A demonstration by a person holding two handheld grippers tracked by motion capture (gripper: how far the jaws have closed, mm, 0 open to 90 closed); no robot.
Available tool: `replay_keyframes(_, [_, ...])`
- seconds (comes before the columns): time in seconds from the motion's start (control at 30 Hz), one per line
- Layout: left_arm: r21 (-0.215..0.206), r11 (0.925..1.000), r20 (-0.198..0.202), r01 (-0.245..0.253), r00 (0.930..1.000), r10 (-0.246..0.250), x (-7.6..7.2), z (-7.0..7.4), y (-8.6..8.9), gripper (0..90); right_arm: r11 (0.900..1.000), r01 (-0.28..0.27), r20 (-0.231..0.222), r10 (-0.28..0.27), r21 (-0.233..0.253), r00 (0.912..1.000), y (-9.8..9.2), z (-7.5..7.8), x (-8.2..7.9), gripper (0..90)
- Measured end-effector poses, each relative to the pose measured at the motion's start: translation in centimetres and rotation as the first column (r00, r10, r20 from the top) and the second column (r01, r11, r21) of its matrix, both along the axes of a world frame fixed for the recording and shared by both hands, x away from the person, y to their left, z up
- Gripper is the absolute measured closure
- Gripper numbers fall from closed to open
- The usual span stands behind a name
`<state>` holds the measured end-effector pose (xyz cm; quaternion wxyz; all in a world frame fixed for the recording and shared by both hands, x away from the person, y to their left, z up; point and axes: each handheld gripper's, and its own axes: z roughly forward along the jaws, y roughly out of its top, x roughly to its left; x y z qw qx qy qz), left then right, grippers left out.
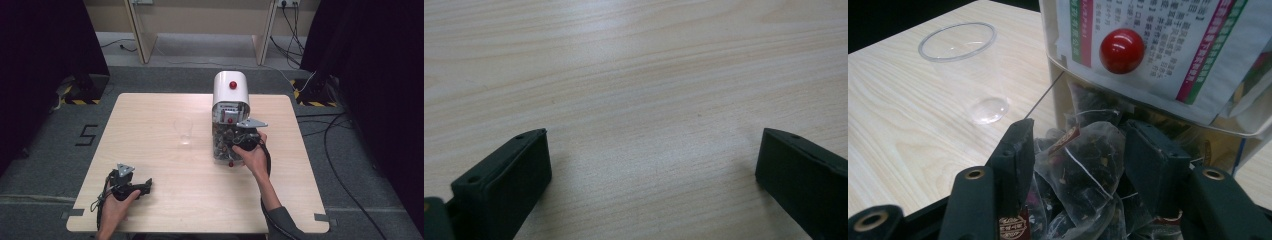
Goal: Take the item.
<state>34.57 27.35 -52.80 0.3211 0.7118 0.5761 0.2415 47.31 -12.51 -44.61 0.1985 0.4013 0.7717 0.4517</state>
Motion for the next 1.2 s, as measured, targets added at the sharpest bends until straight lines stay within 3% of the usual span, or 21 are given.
replay_keyframes(0.2, [0.000,1.0000,0.000,0.000,1.0000,0.000,0.0,0.0,0.0,0.9,1.000,0.012,-0.021,-0.012,-0.017,0.9997,0.0,-0.7,0.6,52.5])
replay_keyframes(0.4, [0.001,1.0000,0.000,0.000,1.0000,0.000,0.0,0.0,0.0,0.8,1.000,-0.003,-0.025,0.002,-0.010,0.9997,-0.3,-1.2,0.7,69.4])
replay_keyframes(0.6, [0.000,1.0000,0.000,0.000,1.0000,0.000,0.0,0.0,0.0,0.9,1.000,-0.027,0.012,0.027,-0.009,0.9996,-0.3,-1.0,0.3,84.6])
replay_keyframes(0.83, [-0.001,1.0000,0.000,0.000,1.0000,0.000,0.0,0.0,0.0,0.9,0.998,-0.061,0.057,0.061,0.003,0.9965,-0.2,-0.1,-0.6,89.9])
replay_keyframes(1.2, [-0.001,1.0000,0.000,0.000,1.0000,0.000,0.0,0.0,0.0,0.9,0.995,-0.097,0.114,0.095,0.018,0.9889,0.0,1.8,-1.9,90.0])
